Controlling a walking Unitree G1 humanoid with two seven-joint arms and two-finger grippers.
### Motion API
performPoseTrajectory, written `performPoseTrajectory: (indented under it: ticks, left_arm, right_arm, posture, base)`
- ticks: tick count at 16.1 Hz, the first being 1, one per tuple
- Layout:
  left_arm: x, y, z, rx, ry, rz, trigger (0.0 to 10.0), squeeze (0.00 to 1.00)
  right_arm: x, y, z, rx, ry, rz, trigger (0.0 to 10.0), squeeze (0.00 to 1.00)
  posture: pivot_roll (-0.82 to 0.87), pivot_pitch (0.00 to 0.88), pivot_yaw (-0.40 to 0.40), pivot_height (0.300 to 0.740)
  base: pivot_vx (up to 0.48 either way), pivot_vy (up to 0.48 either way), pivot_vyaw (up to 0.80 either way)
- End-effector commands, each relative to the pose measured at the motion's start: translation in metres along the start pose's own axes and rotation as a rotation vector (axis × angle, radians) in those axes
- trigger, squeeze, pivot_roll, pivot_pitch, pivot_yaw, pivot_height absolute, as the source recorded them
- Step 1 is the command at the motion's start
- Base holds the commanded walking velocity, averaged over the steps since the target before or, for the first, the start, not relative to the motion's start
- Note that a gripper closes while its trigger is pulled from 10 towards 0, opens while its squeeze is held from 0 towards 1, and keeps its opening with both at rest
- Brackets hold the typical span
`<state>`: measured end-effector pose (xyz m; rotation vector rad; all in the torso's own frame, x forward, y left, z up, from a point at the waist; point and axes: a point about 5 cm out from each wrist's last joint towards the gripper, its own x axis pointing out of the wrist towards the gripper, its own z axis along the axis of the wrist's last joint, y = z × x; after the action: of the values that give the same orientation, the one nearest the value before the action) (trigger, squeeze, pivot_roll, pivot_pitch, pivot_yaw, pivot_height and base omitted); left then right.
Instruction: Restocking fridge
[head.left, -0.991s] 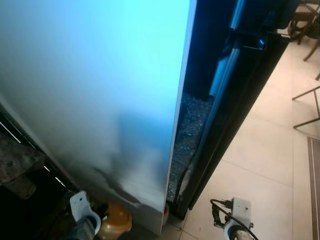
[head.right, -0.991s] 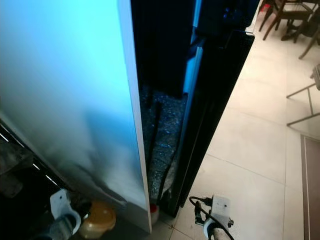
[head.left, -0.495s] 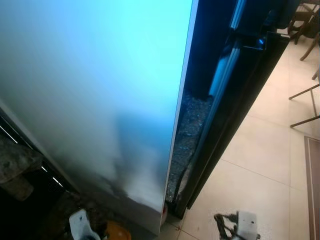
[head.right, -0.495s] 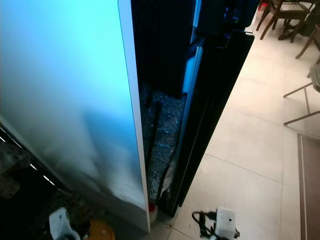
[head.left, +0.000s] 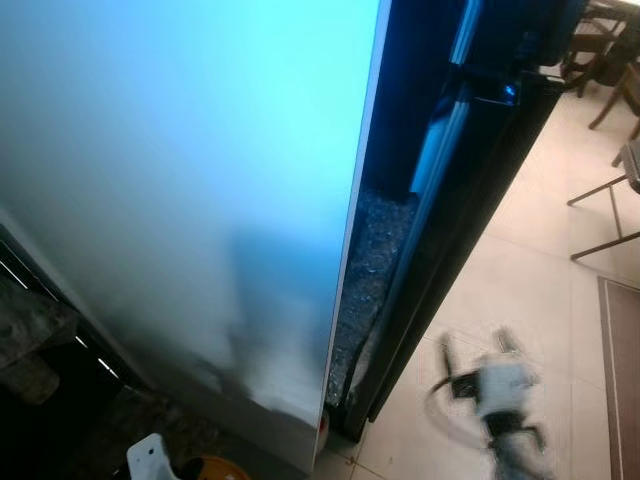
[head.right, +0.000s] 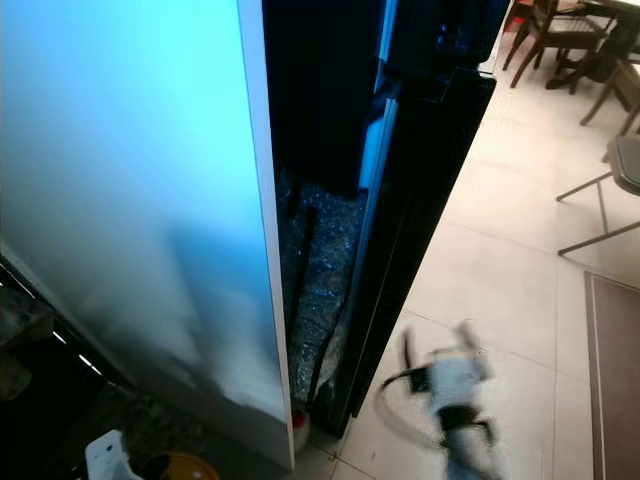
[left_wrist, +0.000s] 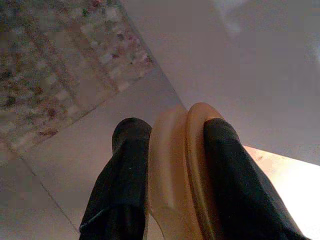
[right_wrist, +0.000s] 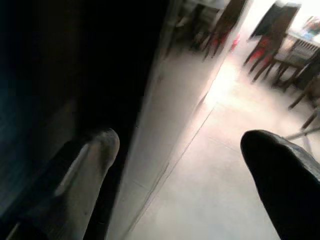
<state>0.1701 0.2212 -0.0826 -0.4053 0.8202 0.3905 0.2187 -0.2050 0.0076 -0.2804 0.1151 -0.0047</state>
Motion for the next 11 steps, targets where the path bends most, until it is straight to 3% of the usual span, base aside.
performPoseTrajectory:
  ticks: [1, 3, 5, 6, 7, 9, 11]
  left_arm:
    - [-0.004, 0.010, -0.011, 0.020, 0.047, 0.026, 10.0, 0.00]
    - [-0.005, 0.013, -0.012, 0.026, 0.051, 0.034, 10.0, 0.00]
    - [-0.006, 0.016, -0.015, 0.030, 0.055, 0.040, 10.0, 0.00]
    - [-0.006, 0.016, -0.016, 0.030, 0.057, 0.042, 10.0, 0.00]
    - [-0.006, 0.016, -0.017, 0.029, 0.057, 0.042, 10.0, 0.00]
    - [-0.002, 0.020, 0.001, 0.028, 0.033, 0.048, 10.0, 0.00]
    - [-0.002, 0.020, 0.003, 0.031, 0.032, 0.051, 10.0, 0.00]
  right_arm:
    - [0.003, -0.008, 0.015, -0.038, -0.028, -0.045, 10.0, 0.00]
    - [0.006, -0.013, 0.036, -0.161, -0.139, -0.057, 10.0, 0.00]
    - [0.000, -0.019, 0.055, 0.052, -0.199, -0.127, 10.0, 0.00]
    - [-0.003, -0.007, 0.061, 0.118, -0.176, -0.049, 10.0, 0.00]
    - [-0.005, -0.002, 0.063, 0.141, -0.158, -0.009, 10.0, 0.00]
    - [-0.016, 0.016, 0.072, 0.219, -0.132, 0.059, 10.0, 0.00]
    - [-0.007, 0.017, 0.086, 0.256, -0.126, 0.041, 10.0, 0.00]
  posture:
    - [0.05, 0.024, 0.030, 0.740]
    - [0.05, 0.024, 0.034, 0.740]
    - [0.05, 0.026, 0.032, 0.740]
    - [0.05, 0.029, 0.014, 0.740]
    - [0.05, 0.029, 0.011, 0.740]
    - [0.05, 0.032, -0.004, 0.740]
    - [0.04, 0.029, -0.002, 0.740]
  base:
    - [0.000, 0.000, 0.00]
    - [0.000, 0.000, 0.00]
    - [0.000, 0.000, 0.00]
    - [0.000, 0.000, 0.00]
    - [0.000, 0.000, 0.00]
    - [0.000, 0.000, 0.00]
    - [0.000, 0.000, 0.00]
